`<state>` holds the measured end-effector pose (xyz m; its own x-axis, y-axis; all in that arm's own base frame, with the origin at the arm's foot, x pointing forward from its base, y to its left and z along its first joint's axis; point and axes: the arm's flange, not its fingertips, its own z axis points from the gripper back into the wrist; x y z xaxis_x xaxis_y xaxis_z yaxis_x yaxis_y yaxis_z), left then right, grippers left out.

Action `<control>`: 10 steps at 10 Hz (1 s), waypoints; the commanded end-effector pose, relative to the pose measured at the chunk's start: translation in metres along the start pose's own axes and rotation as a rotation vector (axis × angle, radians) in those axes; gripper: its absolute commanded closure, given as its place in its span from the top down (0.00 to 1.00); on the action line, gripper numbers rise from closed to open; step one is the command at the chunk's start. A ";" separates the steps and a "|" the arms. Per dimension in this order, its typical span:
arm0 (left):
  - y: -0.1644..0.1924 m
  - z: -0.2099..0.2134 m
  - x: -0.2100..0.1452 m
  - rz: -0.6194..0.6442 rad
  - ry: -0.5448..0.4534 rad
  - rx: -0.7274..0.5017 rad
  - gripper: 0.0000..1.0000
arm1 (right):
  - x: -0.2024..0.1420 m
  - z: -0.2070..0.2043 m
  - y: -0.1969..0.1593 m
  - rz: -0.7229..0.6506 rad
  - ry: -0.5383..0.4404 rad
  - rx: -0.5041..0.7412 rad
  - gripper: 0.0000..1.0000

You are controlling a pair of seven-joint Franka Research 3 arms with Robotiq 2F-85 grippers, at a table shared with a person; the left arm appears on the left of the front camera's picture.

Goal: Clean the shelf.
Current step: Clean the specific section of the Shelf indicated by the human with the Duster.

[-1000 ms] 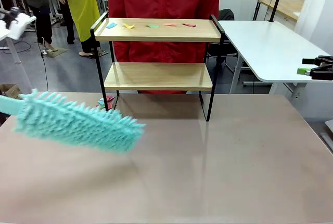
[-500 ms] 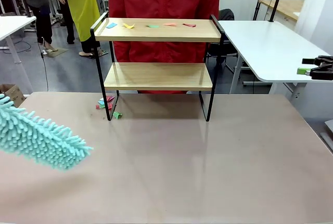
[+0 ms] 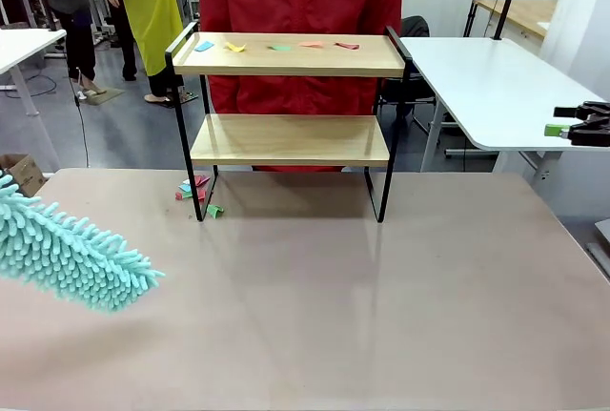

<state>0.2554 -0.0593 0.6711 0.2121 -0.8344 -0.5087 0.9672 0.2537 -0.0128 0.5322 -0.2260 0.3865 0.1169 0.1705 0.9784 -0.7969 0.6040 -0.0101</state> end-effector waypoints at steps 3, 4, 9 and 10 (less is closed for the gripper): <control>-0.002 -0.001 0.001 0.018 -0.017 -0.019 0.13 | 0.009 -0.002 0.003 -0.009 0.012 -0.012 1.00; -0.002 -0.001 0.001 0.018 -0.017 -0.019 0.13 | 0.009 -0.002 0.003 -0.009 0.012 -0.012 1.00; -0.002 -0.001 0.001 0.018 -0.017 -0.019 0.13 | 0.009 -0.002 0.003 -0.009 0.012 -0.012 1.00; -0.002 -0.001 0.001 0.018 -0.017 -0.019 0.13 | 0.009 -0.002 0.003 -0.009 0.012 -0.012 1.00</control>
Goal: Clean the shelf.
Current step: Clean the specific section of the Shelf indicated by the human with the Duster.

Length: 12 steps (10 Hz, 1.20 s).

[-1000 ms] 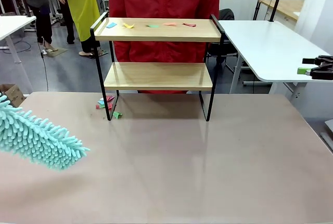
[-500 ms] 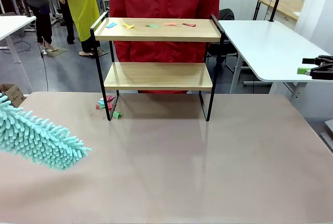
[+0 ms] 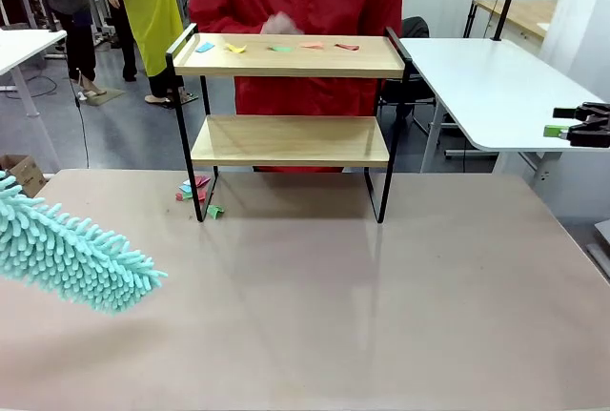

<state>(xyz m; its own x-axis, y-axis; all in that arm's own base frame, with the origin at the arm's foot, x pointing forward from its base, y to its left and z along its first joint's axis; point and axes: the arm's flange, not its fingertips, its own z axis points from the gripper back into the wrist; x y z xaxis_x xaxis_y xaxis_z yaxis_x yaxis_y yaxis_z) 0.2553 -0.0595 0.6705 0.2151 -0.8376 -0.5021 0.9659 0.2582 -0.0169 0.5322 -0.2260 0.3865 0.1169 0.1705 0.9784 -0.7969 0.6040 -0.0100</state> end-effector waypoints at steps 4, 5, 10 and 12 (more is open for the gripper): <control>-0.002 0.000 0.000 0.016 -0.010 -0.013 0.13 | 0.009 -0.002 0.003 -0.009 0.012 -0.012 1.00; -0.002 0.000 0.000 0.016 -0.010 -0.013 0.13 | 0.009 -0.002 0.003 -0.009 0.012 -0.012 1.00; -0.002 0.000 0.000 0.016 -0.010 -0.013 0.13 | 0.009 -0.002 0.003 -0.009 0.012 -0.012 1.00; -0.002 0.000 0.000 0.016 -0.010 -0.013 0.13 | 0.009 -0.002 0.003 -0.009 0.012 -0.012 1.00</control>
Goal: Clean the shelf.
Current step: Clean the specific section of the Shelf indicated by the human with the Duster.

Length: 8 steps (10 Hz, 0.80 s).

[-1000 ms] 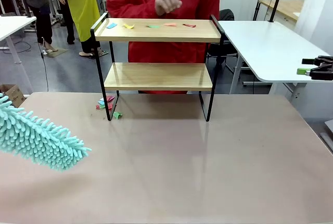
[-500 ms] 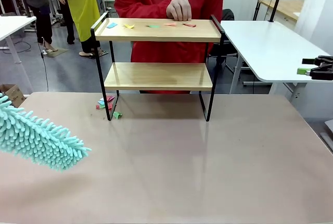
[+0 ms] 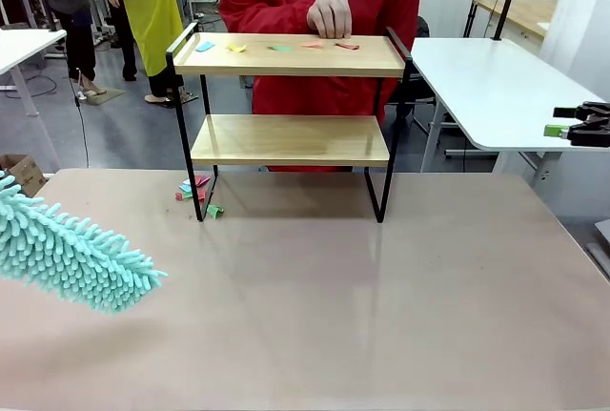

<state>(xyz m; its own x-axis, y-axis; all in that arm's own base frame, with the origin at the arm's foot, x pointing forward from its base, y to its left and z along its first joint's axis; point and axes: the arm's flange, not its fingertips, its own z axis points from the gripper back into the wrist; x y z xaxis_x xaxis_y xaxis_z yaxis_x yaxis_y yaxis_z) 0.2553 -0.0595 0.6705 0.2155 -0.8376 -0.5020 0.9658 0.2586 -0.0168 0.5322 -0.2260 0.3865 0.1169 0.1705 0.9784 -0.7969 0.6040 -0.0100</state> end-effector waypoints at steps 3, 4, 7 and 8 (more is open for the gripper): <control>-0.002 0.000 0.000 0.015 -0.009 -0.013 0.13 | 0.009 -0.002 0.003 -0.009 0.012 -0.012 1.00; -0.002 0.000 0.000 0.015 -0.009 -0.013 0.13 | 0.009 -0.002 0.003 -0.009 0.012 -0.012 1.00; -0.002 0.000 0.000 0.015 -0.009 -0.013 0.13 | 0.009 -0.002 0.003 -0.009 0.012 -0.012 1.00; -0.002 0.000 0.000 0.015 -0.009 -0.013 0.13 | 0.009 -0.002 0.003 -0.009 0.012 -0.012 1.00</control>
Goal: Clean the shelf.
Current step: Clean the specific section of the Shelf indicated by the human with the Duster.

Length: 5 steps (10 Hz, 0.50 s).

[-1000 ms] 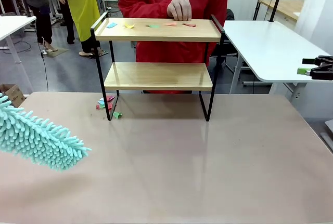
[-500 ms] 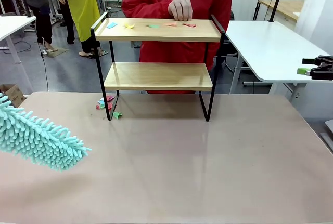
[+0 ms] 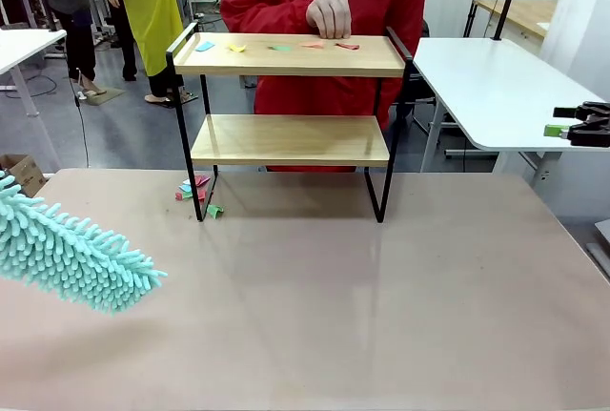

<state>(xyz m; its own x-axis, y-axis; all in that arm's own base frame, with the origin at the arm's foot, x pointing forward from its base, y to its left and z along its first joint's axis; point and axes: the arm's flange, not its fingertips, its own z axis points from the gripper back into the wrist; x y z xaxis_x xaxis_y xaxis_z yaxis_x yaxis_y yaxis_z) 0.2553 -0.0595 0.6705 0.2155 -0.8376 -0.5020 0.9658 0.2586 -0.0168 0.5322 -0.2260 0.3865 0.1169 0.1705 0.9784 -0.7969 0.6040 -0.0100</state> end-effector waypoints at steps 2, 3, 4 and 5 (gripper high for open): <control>-0.002 0.000 0.000 0.015 -0.009 -0.013 0.13 | 0.009 -0.002 0.003 -0.009 0.012 -0.012 1.00; -0.002 0.000 0.000 0.015 -0.009 -0.013 0.13 | 0.009 -0.002 0.003 -0.009 0.012 -0.012 1.00; -0.002 0.000 0.000 0.015 -0.009 -0.013 0.13 | 0.009 -0.002 0.003 -0.009 0.012 -0.012 1.00; -0.002 0.000 0.000 0.015 -0.009 -0.013 0.13 | 0.009 -0.002 0.003 -0.009 0.012 -0.012 1.00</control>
<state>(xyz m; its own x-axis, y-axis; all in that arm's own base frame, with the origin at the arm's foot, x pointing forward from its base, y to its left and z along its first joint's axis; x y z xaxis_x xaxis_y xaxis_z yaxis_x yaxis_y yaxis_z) 0.2553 -0.0595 0.6705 0.2155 -0.8376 -0.5019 0.9658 0.2586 -0.0168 0.5322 -0.2260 0.3865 0.1169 0.1705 0.9784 -0.7969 0.6040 -0.0100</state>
